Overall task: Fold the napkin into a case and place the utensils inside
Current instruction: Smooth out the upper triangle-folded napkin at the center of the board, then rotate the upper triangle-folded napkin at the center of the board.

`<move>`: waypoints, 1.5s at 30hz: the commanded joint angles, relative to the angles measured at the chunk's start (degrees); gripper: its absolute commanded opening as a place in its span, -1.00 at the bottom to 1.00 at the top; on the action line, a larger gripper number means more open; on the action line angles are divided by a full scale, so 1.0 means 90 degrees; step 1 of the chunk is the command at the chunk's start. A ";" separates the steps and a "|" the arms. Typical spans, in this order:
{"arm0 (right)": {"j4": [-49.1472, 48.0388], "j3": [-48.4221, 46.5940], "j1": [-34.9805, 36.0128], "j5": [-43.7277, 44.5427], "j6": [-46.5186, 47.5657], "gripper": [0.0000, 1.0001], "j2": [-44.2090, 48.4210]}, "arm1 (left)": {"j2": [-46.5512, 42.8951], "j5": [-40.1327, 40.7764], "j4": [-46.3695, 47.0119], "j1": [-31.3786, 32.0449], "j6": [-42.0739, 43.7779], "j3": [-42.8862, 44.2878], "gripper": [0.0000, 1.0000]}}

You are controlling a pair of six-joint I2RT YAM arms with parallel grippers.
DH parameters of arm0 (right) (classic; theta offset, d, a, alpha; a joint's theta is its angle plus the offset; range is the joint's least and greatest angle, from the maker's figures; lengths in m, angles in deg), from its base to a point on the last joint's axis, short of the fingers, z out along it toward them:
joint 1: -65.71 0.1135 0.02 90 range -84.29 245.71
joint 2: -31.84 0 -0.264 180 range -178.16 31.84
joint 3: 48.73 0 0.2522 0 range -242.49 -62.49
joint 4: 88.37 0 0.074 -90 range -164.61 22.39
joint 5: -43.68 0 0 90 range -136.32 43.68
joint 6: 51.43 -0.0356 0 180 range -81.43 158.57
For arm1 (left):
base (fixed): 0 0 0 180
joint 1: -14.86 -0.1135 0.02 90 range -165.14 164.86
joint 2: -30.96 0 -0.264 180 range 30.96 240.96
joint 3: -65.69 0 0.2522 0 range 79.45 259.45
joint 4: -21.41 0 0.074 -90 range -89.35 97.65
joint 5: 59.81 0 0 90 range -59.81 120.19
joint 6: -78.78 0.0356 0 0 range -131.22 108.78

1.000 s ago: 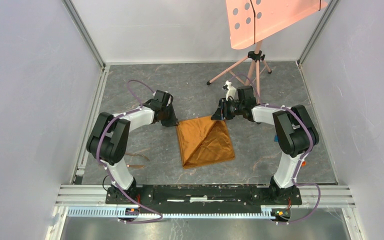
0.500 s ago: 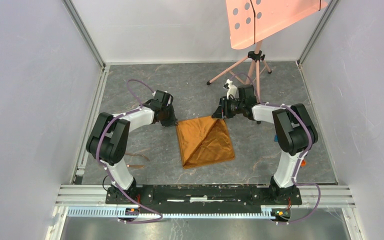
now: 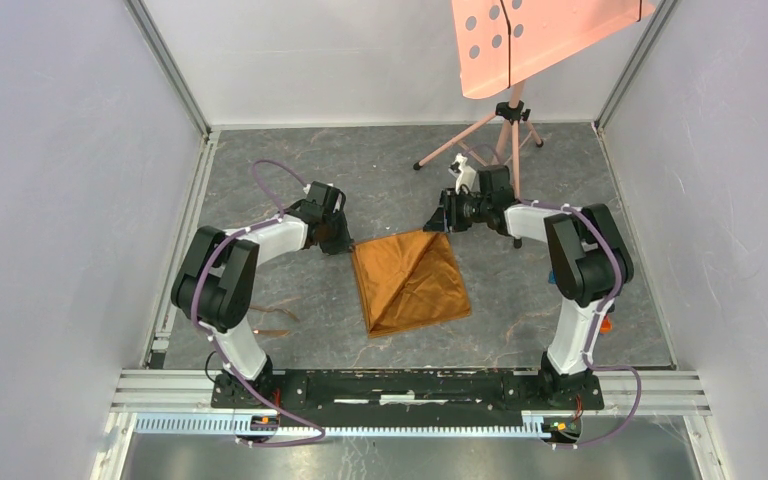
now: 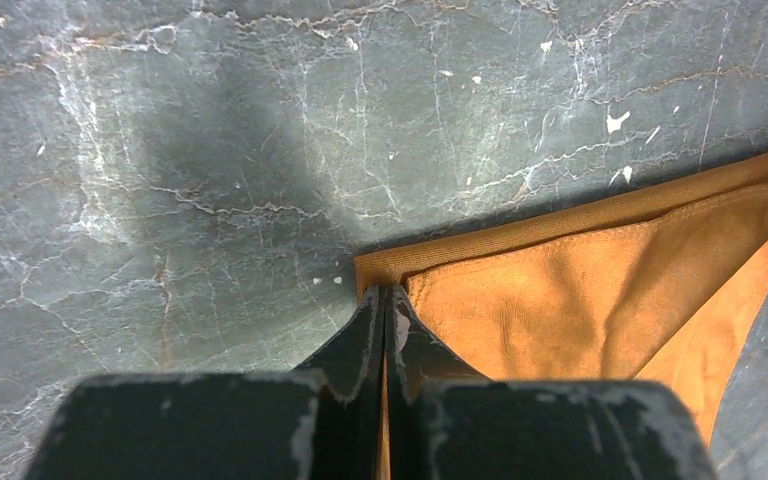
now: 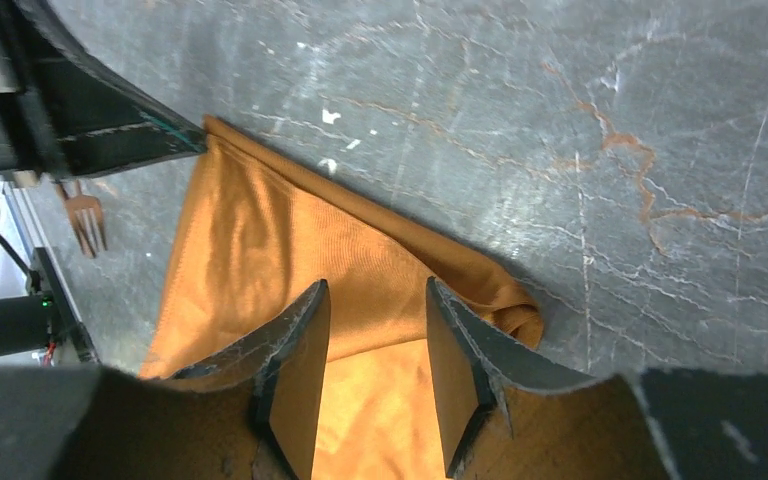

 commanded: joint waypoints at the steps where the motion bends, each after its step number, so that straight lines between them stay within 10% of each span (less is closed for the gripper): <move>1: 0.0144 -0.0141 -0.0036 0.0037 0.0074 -0.07 0.0827 | -0.0222 0.0085 -0.0022 -0.0030 0.0168 -0.0069 -0.95; 17: 0.0264 0.2319 0.0145 0.0521 0.0542 -0.08 0.1946 | -0.0552 -0.0352 0.0085 -0.0022 0.0121 0.0044 -0.42; 45: 0.0442 0.1918 0.0152 0.1051 0.0879 -0.17 0.1522 | -0.0357 0.0175 0.0121 0.0022 0.0165 0.0054 -0.95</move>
